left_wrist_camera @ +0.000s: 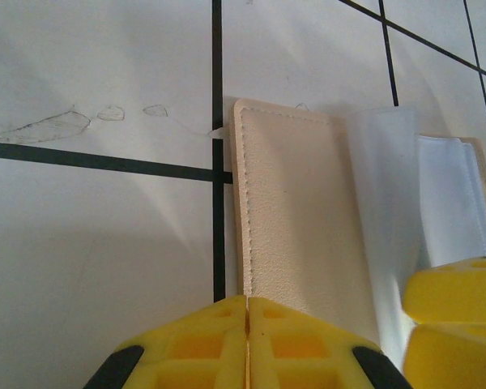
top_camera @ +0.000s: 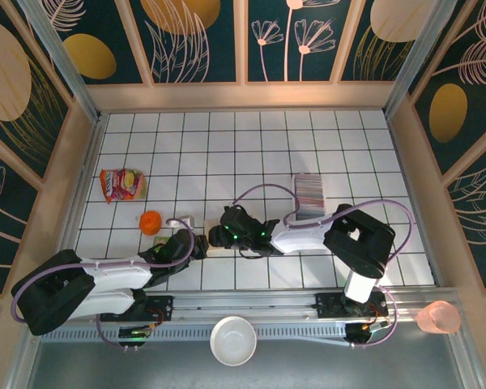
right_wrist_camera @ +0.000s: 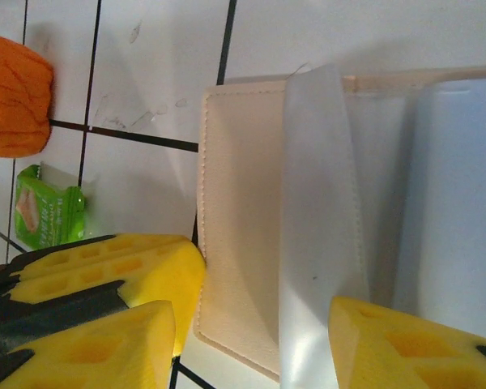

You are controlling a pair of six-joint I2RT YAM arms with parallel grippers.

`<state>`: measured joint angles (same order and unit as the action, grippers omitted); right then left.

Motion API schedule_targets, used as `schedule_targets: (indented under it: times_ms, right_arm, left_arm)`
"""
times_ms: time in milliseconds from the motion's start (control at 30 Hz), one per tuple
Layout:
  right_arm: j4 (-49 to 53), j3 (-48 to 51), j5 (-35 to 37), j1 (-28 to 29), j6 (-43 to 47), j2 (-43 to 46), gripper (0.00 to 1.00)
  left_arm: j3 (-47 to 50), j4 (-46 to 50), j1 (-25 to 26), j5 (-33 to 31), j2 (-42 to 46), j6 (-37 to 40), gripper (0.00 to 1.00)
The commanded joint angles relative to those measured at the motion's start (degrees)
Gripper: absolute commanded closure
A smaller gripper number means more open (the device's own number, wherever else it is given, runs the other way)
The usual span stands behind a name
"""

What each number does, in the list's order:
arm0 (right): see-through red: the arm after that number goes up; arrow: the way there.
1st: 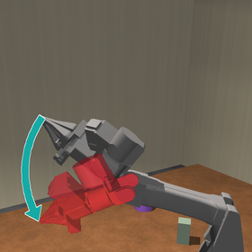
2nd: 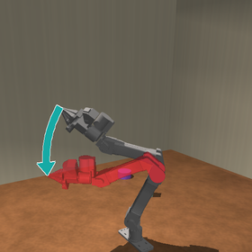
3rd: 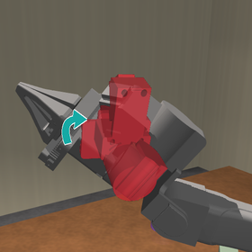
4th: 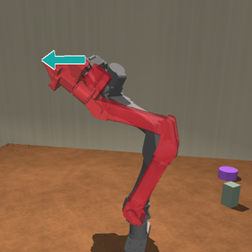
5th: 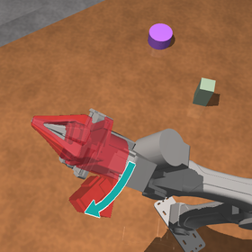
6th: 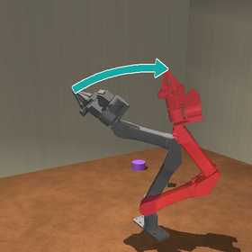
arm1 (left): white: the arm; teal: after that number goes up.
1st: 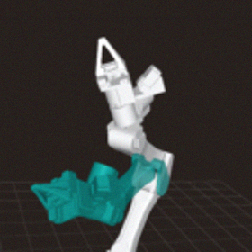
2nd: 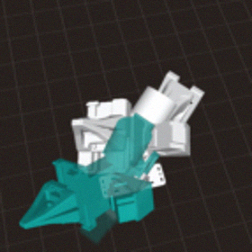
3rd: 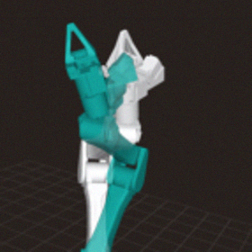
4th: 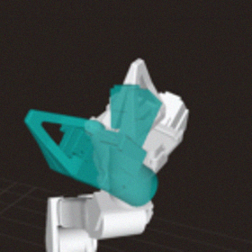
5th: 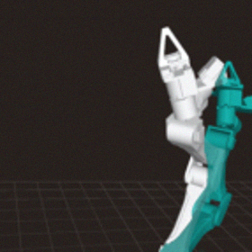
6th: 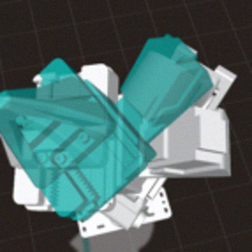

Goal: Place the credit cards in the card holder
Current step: Flip over the card slot on the card holder.

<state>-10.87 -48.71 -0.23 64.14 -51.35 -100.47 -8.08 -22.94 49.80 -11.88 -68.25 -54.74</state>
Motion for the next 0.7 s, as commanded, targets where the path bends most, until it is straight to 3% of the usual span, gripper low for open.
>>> schedule_targets:
  times_ms: [0, 367, 500, 667]
  right_arm:
    - [-3.4, -0.5, -1.7, 0.1, -1.6, -1.4, 0.47]
    - [-10.3, 2.3, -2.6, -0.4, -4.5, -1.5, 0.48]
    - [-10.0, 1.7, -2.8, -0.4, -4.4, -2.4, 0.47]
    - [-10.0, 2.0, -2.5, -0.6, -4.8, -2.9, 0.48]
  left_arm:
    - [1.7, 2.0, 0.1, 5.1, -1.0, -1.2, 0.93]
    - [3.9, 4.1, 0.2, 2.6, 7.1, -4.3, 0.92]
    - [3.4, 9.3, 0.1, 0.3, 12.8, -6.0, 0.88]
    - [1.5, 20.8, 0.0, -7.4, 21.9, -11.5, 1.00]
